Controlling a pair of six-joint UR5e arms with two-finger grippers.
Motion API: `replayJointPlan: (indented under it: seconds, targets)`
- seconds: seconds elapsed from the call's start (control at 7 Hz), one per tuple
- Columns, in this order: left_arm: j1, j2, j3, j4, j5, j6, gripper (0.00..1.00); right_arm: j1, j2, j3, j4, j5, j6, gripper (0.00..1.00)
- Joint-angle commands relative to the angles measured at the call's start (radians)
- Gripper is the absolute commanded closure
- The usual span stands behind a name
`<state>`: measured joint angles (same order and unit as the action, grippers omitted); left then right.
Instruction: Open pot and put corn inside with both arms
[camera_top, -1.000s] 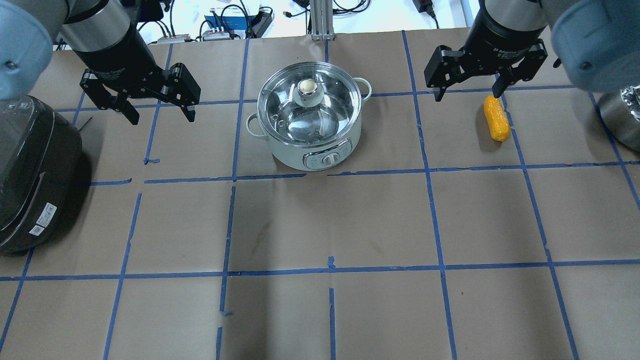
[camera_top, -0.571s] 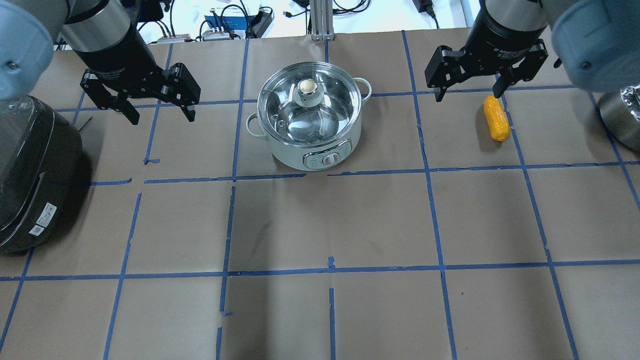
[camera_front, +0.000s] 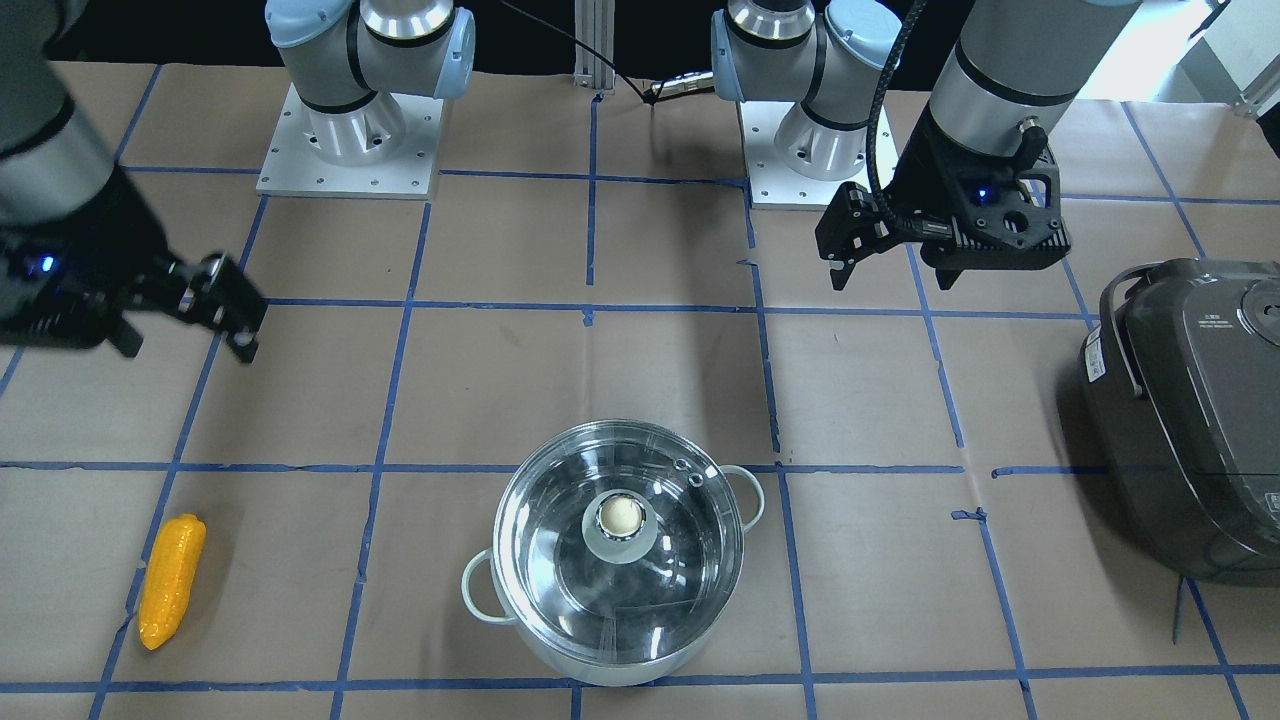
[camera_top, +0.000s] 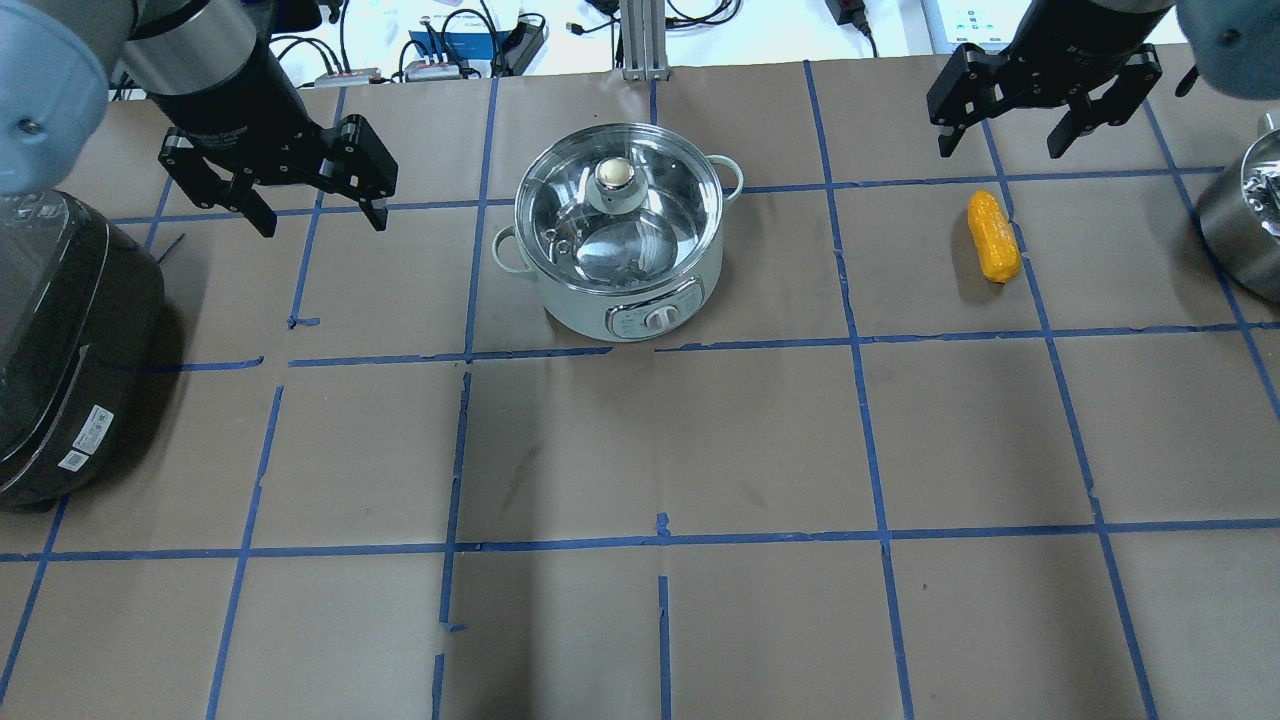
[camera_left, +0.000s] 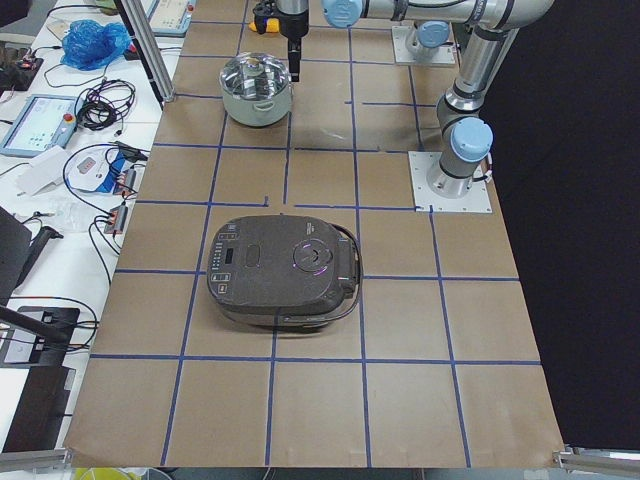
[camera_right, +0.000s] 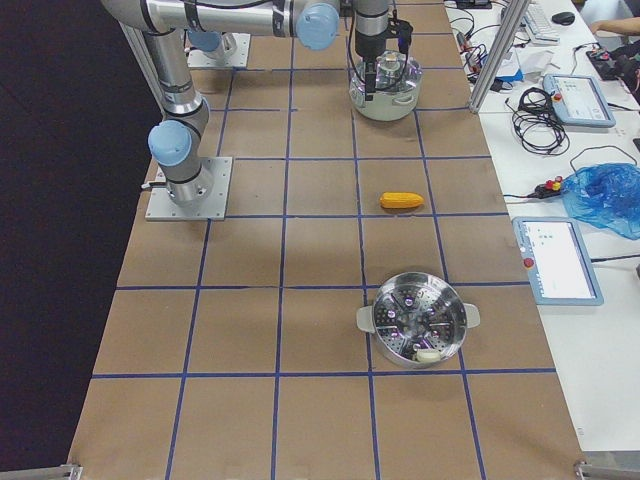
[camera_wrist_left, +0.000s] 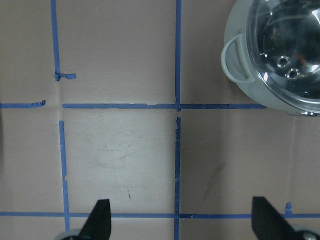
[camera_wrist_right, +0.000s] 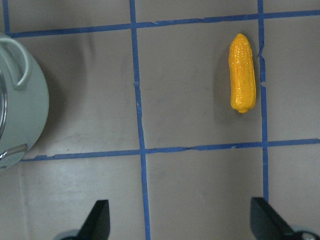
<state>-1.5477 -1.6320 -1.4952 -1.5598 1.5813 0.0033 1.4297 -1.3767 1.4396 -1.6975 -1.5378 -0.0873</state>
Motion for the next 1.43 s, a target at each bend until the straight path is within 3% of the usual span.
replayJointPlan:
  seconds: [0.0,0.29,0.57,1.0,1.14,1.29]
  targets:
    - [-0.043,-0.093,0.079,0.067,-0.001,-0.019,0.00,-0.058,0.227,-0.086,-0.124,0.002,-0.108,0.01]
    - [-0.173,-0.287,0.249,0.104,-0.006,-0.134,0.00,-0.107,0.376,-0.073,-0.339,0.004,-0.183,0.03]
    - [-0.279,-0.473,0.343,0.209,0.000,-0.239,0.00,-0.121,0.436,-0.044,-0.355,-0.002,-0.186,0.08]
    - [-0.290,-0.505,0.332,0.225,-0.015,-0.256,0.00,-0.149,0.476,0.042,-0.465,-0.008,-0.209,0.14]
    - [-0.290,-0.508,0.332,0.228,-0.020,-0.256,0.00,-0.149,0.479,0.050,-0.464,-0.008,-0.207,0.23]
    - [-0.290,-0.508,0.329,0.230,-0.055,-0.258,0.00,-0.149,0.479,0.050,-0.456,-0.005,-0.207,0.47]
